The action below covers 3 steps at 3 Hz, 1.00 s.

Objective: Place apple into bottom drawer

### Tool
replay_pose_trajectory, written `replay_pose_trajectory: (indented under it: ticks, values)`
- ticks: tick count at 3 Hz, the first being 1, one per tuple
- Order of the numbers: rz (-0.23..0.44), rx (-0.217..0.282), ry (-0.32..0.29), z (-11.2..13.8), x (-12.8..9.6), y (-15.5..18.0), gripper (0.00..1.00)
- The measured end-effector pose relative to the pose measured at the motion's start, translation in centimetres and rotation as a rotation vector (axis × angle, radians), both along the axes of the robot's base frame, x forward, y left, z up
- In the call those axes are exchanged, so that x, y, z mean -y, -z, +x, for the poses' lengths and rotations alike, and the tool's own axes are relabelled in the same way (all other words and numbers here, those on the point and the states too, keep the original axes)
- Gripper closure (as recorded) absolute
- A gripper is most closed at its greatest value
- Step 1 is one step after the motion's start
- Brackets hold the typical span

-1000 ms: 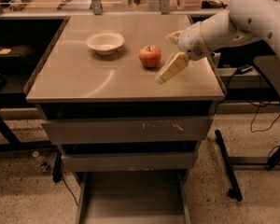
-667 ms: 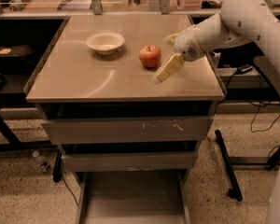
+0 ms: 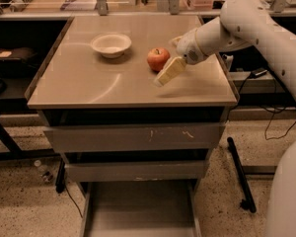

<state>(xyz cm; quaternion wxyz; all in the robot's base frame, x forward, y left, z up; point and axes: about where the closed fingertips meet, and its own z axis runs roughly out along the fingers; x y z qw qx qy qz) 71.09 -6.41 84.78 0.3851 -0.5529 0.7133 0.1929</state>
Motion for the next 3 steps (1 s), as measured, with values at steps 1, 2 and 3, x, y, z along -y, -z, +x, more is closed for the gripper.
replay_pose_trajectory:
  ticks: [1,2,3]
  values:
    - [-0.006,0.003,0.087,1.14,-0.04,0.48,0.0]
    - [0.011,-0.019,0.157,2.12,-0.28,1.23,0.0]
    - [0.011,-0.019,0.157,2.12,-0.28,1.23,0.0]
